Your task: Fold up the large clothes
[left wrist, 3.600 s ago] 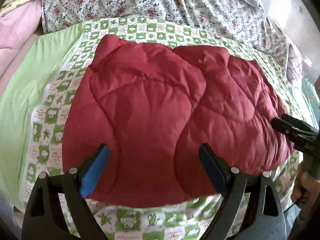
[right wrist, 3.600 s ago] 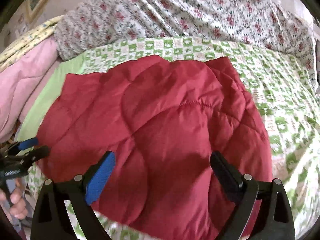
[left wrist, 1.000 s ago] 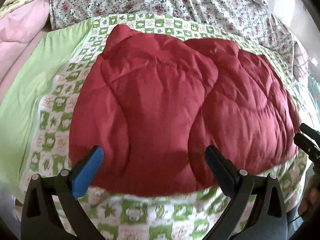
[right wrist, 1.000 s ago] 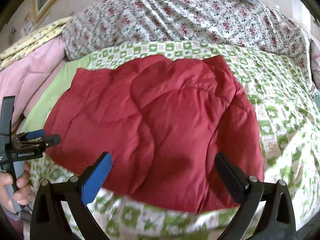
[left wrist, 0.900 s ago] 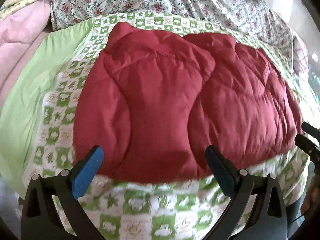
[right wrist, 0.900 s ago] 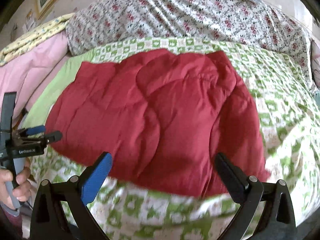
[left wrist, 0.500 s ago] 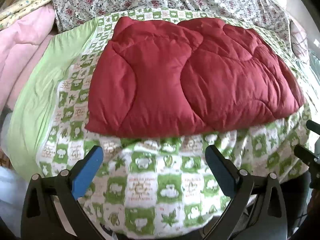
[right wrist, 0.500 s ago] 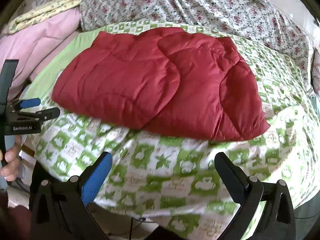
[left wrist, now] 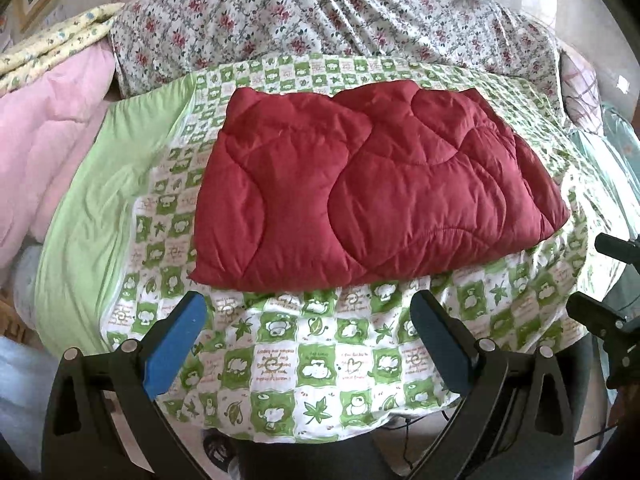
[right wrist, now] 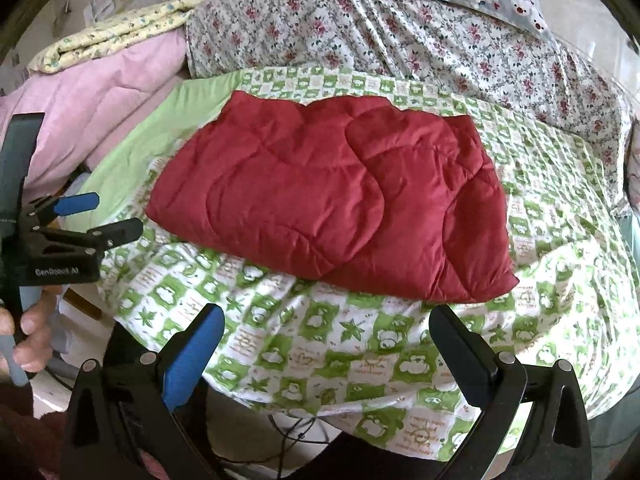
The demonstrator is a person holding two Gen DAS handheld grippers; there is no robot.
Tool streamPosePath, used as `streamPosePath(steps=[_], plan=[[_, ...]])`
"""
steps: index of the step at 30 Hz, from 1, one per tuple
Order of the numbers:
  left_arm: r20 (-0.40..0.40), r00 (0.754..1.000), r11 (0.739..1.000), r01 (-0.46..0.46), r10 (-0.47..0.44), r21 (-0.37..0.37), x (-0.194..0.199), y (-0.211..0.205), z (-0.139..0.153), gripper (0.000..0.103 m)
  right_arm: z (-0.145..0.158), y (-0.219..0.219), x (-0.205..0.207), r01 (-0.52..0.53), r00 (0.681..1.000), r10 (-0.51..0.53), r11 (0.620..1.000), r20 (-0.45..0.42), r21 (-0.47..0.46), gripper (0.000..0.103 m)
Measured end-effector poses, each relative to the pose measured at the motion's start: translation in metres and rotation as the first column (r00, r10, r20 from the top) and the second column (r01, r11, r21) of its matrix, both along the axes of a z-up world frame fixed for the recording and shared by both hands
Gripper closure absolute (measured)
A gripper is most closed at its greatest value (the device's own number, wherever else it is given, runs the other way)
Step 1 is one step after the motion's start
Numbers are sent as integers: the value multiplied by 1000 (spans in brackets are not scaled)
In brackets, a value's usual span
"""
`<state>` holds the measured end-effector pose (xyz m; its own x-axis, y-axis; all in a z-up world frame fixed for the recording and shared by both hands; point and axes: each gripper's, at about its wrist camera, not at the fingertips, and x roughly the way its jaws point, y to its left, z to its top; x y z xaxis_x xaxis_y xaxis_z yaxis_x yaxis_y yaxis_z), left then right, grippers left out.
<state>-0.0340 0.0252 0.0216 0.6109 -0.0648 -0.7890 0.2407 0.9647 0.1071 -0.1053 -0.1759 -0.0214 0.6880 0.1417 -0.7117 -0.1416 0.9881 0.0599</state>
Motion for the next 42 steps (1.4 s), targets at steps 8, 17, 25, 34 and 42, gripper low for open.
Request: streamPosePath(steps=[8, 17, 25, 34, 42], plan=[[-16, 1000, 1000, -21, 21, 19, 11, -5, -9, 1, -13, 1, 19, 12, 999, -11, 1000, -35, 13, 0], [-41, 999, 999, -33, 34, 12, 24, -5, -14, 1, -16, 0, 35, 24, 999, -23, 1000, -48, 19, 0], [-46, 998, 999, -40, 40, 14, 34, -6, -18, 1, -20, -3, 51, 36, 998, -35, 999, -59, 18, 0], [-50, 998, 999, -38, 38, 14, 39, -7, -19, 1, -22, -2, 59, 40, 997, -38, 999, -67, 18, 0], [-42, 998, 999, -35, 36, 16, 39, -11, -18, 1, -19, -2, 62, 41, 997, -40, 999, -60, 17, 0]])
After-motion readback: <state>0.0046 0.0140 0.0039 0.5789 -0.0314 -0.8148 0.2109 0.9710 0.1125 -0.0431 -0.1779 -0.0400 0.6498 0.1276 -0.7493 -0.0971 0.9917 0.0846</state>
